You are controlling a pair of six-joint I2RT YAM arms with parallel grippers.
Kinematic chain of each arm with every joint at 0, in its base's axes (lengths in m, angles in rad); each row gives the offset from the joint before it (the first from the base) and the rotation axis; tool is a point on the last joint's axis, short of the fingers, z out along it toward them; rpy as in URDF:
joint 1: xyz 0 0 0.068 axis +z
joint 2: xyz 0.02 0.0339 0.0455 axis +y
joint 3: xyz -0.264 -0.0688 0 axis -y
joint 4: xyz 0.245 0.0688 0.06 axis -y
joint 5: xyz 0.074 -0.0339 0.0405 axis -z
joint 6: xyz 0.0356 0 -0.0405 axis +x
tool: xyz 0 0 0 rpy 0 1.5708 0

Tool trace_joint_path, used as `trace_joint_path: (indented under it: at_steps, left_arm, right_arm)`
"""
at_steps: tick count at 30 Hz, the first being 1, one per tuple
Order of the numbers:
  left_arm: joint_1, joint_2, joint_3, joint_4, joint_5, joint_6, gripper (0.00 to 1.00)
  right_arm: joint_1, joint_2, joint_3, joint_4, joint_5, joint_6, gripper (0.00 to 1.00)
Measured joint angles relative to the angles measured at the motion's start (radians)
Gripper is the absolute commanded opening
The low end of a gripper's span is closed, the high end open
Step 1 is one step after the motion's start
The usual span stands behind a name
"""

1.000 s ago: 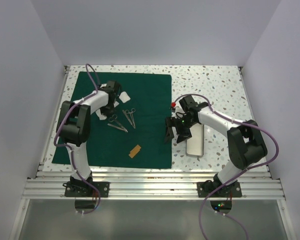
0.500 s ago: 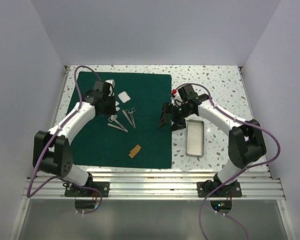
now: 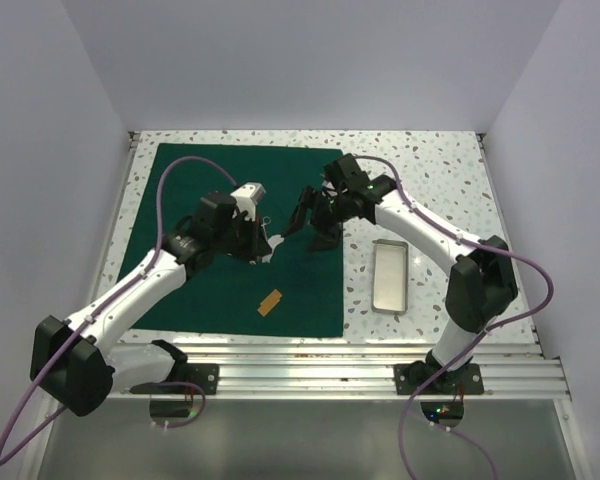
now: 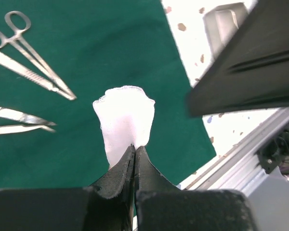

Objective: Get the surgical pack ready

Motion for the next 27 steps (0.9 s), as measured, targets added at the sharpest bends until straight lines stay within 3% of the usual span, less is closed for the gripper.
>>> trace_joint_path:
  at_steps: [8, 18, 27]
  left_arm:
    - [-0.119, -0.005, 0.0, 0.033, -0.018, -0.02, 0.0]
    - [-0.159, -0.001, -0.016, 0.054, -0.029, -0.022, 0.0]
    - [-0.17, 0.008, -0.016, 0.055, -0.033, -0.02, 0.0]
  right_arm:
    - [0.07, 0.014, -0.002, -0.033, 0.054, 0.107, 0.7]
    - [0.089, 0.014, -0.034, -0.033, 0.061, 0.183, 0.65]
    - [0.101, 0.014, -0.082, -0.018, 0.065, 0.24, 0.47]
